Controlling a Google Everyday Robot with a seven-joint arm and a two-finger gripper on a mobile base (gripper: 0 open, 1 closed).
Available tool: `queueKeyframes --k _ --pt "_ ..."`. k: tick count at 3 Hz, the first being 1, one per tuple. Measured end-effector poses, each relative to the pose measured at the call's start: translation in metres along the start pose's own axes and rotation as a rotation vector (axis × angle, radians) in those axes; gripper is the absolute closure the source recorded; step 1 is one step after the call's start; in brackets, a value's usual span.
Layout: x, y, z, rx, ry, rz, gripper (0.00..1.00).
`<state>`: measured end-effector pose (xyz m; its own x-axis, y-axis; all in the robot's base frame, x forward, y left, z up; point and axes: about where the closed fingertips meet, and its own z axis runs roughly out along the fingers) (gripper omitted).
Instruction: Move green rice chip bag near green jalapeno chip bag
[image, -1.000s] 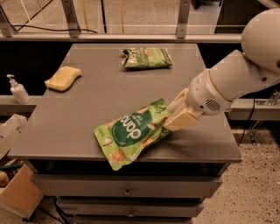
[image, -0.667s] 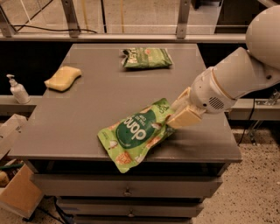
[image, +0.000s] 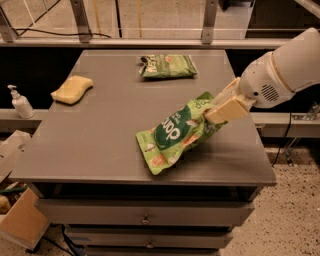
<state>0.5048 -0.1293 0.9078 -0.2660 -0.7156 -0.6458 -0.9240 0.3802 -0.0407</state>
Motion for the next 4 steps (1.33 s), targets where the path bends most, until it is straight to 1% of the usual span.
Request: queueKeyframes --k 1,2,3,4 --pt "0.001 0.001 0.001 -0.003 0.002 0.000 1.00" --pt "0.002 0.004 0.001 0.009 -0.005 -0.006 1.00" --pt "-0.009 -0.017 -0.002 0.063 -0.082 -0.003 1.00" --pt "-0.019 -0.062 -0.009 0.146 -0.191 0.030 1.00"
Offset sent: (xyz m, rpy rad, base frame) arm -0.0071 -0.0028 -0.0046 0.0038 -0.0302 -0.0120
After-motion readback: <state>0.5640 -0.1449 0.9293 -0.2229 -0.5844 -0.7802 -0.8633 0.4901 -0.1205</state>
